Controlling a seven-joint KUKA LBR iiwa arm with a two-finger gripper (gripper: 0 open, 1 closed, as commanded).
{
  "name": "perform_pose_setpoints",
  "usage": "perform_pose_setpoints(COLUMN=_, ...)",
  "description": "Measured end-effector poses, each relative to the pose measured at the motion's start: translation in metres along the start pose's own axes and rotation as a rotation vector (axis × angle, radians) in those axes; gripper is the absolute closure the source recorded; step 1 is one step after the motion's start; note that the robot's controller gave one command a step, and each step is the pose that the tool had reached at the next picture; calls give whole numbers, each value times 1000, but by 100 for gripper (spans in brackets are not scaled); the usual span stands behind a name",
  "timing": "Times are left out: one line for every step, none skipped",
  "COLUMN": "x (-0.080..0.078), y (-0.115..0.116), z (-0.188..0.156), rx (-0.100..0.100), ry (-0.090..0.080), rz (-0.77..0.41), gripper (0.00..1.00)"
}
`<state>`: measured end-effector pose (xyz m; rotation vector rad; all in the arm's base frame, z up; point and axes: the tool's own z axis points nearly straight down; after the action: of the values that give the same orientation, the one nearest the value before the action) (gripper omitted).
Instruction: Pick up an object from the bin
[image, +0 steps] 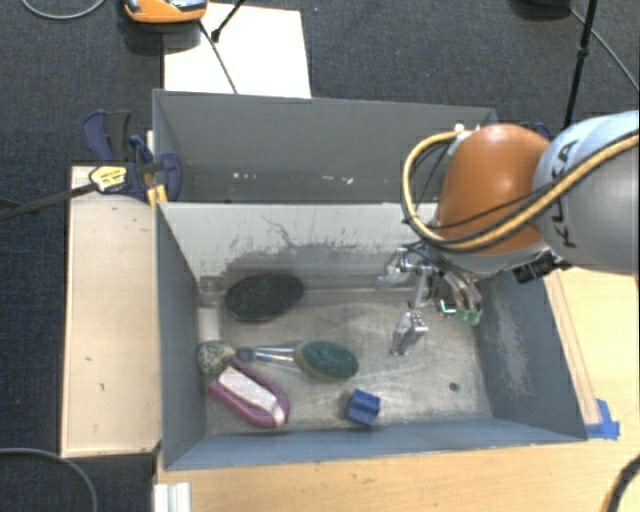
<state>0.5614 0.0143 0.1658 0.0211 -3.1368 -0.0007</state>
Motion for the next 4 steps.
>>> perform_pose_setpoints(x=29, y=52, z=89, rx=1, ry=-11, rz=-273, gripper=0)
perform_pose_setpoints(x=59, y=7, z=32, rx=2, ry=-11, rz=-177, gripper=0)
perform_pose_setpoints(x=16, y=97, z=93, rx=2, ry=-13, rz=-497, gripper=0)
perform_pose_setpoints(x=13, y=98, z=91, rx=0, ry=-23, rz=-492, gripper=100)
